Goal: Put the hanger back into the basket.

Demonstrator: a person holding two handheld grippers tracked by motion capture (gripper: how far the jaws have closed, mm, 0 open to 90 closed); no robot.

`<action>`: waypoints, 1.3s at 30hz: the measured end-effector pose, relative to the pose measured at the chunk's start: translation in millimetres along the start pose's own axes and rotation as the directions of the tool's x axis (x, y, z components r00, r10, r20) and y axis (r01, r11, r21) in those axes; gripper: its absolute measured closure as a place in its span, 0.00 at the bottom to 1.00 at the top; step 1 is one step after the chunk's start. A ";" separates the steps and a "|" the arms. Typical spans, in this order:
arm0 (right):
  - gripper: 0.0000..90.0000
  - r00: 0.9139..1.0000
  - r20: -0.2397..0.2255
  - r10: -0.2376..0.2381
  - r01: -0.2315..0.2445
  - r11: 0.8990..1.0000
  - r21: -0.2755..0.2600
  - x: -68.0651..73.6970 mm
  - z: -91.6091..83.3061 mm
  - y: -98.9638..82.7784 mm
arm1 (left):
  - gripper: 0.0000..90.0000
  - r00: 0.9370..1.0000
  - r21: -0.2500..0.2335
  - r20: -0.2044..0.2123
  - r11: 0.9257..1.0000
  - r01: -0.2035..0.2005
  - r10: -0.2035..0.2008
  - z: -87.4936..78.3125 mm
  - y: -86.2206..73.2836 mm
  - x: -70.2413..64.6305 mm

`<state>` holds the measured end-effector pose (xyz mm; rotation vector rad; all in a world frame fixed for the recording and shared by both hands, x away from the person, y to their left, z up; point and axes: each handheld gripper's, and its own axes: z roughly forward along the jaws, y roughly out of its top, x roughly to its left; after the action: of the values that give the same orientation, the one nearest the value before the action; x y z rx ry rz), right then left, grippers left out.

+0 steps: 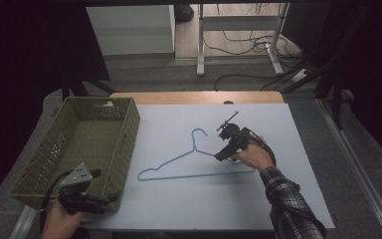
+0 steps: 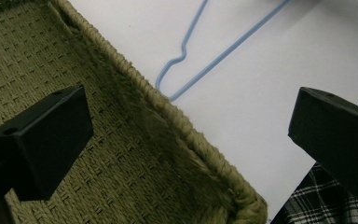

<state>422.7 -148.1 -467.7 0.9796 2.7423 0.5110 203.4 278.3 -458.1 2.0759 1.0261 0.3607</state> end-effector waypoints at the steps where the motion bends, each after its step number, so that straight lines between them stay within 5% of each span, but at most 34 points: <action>1: 0.00 1.000 0.000 -0.001 0.001 1.000 0.006 0.6 1.0 1.1 | 0.00 1.000 0.000 0.000 1.000 -0.001 0.001 -0.1 0.1 -0.2; 19: 0.00 1.000 -0.015 -0.022 0.023 0.997 0.078 4.6 22.3 14.6 | 0.00 1.000 0.002 -0.001 1.000 0.000 0.000 -0.2 -0.4 0.6; 24: 0.06 0.999 -0.009 -0.037 0.038 0.994 0.101 5.4 30.7 13.3 | 0.00 1.000 0.004 -0.001 1.000 0.001 -0.001 -0.1 -0.6 0.8; 33: 0.34 0.997 -0.022 -0.074 0.077 0.988 0.131 8.4 39.7 13.6 | 0.00 1.000 0.008 -0.001 1.000 0.002 -0.002 0.5 -1.0 1.0; 34: 0.45 0.996 -0.045 -0.081 0.087 0.986 0.144 9.1 39.7 14.8 | 0.00 1.000 0.009 -0.002 1.000 0.001 -0.001 0.5 -0.9 0.9; 39: 0.67 0.991 -0.070 -0.110 0.120 0.981 0.154 12.1 38.0 17.0 | 0.00 1.000 0.011 0.000 1.000 -0.001 0.001 1.0 -0.8 0.4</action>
<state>434.0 -118.3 -497.0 0.8440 2.9110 0.3130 203.7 278.4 -459.3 2.0861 1.0287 0.3569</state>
